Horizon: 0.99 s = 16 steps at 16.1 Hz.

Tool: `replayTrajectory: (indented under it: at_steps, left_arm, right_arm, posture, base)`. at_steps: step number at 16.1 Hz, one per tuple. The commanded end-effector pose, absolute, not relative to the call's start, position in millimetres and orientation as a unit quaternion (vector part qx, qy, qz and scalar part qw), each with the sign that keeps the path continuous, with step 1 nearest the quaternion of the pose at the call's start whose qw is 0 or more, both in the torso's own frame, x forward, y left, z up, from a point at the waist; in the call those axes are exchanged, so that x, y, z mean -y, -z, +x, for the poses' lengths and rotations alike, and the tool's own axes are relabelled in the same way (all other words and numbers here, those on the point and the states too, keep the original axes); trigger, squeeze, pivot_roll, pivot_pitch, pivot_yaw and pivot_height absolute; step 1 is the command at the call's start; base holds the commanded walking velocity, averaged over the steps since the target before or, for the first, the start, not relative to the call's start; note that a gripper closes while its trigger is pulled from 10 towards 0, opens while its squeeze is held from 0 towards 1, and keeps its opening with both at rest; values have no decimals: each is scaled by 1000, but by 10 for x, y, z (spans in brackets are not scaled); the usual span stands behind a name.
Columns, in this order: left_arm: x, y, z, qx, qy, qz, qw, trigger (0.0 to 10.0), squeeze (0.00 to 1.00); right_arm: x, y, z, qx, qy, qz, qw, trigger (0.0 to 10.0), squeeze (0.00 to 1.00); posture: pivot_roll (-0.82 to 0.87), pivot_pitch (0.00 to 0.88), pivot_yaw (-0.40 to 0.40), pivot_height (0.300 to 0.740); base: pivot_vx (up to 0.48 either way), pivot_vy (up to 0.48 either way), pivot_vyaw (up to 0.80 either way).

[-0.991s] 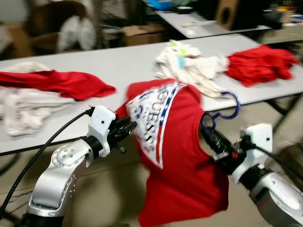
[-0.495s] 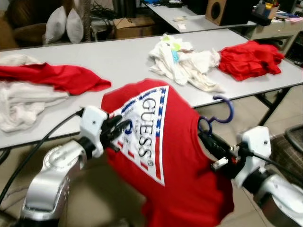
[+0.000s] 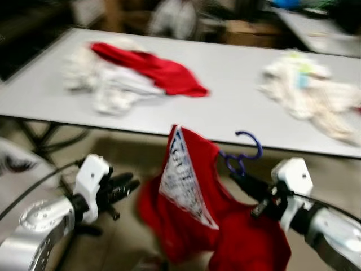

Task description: Hang hanger

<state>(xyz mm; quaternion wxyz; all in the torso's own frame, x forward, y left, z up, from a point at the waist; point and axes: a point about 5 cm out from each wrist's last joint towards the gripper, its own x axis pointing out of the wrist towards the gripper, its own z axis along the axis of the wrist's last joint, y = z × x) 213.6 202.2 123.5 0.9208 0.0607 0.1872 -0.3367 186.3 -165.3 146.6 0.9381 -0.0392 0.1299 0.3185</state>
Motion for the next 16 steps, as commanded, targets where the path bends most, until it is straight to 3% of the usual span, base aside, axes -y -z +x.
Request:
replayTrajectory:
  at_steps: [1,2,6,12,16]
  left_arm:
    - [-2000,-1296,2158,-169,331,73,926,10000,0]
    - [-2048,-1303,2167,-159,287,75,942,10000,0]
    - [-2079,-1196,2143,-156,217,50,962,10000,0]
    - [-2090,-1246,2204,-129,172,56,975,10000,0]
    - [-2186,-1275,2052,-118,118,63,984,10000,0]
  right_arm:
    - [1678,-1537,1914,-106,-318,-42,941,10000,0]
    - [1661,-1524,1986,-97,-325,-31,940,10000,0]
    - [1575,-1452,2127,-89,-354,-17,931,10000,0]
    - [1546,-1444,2256,-79,-385,1,919,10000,0]
    - [1486,-1341,2262,-98,-422,-1,901,10000,0]
  posture:
    - [23,0,-44,740]
    - [47,0,-61,740]
    - [82,0,-64,740]
    - [115,0,-74,740]
    - [177,0,-106,740]
  base:
    - [0,0,800]
    - [0,0,800]
    - [0,0,800]
    - [0,0,800]
    - [0,0,800]
